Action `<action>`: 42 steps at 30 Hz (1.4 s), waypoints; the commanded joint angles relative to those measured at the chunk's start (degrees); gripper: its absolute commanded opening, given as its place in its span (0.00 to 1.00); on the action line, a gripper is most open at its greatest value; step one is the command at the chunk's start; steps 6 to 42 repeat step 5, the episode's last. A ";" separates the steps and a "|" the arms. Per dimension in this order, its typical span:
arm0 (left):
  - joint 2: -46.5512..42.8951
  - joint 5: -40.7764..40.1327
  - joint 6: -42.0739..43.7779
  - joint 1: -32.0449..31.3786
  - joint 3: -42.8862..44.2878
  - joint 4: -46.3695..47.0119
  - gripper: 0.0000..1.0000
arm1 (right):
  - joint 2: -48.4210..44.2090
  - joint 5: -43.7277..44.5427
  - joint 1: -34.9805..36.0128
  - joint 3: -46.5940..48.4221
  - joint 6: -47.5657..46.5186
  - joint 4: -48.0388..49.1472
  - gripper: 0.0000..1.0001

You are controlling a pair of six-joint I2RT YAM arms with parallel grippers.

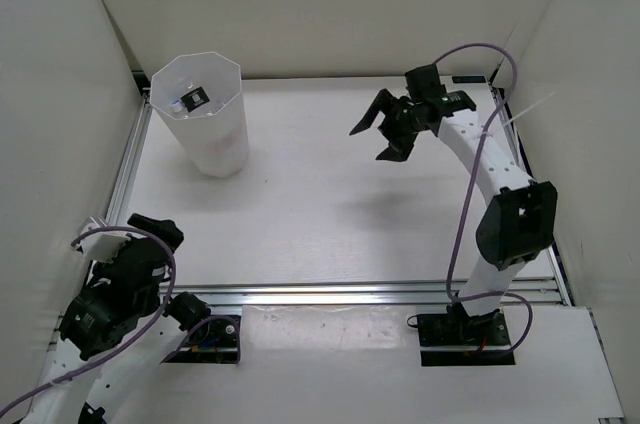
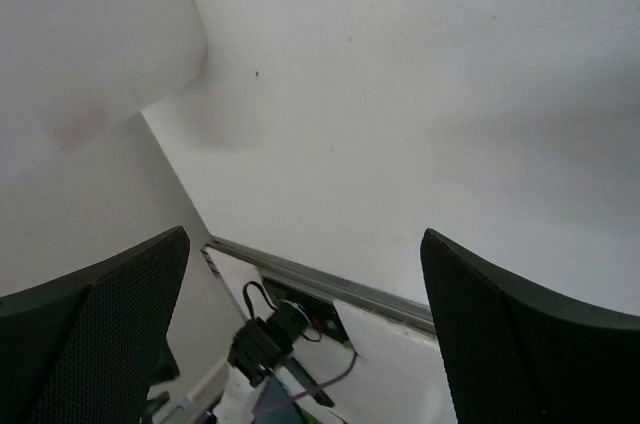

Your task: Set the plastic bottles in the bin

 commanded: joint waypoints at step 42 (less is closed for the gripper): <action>3.37 -12.14 -1.32 0.05 -5.14 2.48 1.00 | -8.90 2.80 -0.09 7.23 -10.12 -5.53 1.00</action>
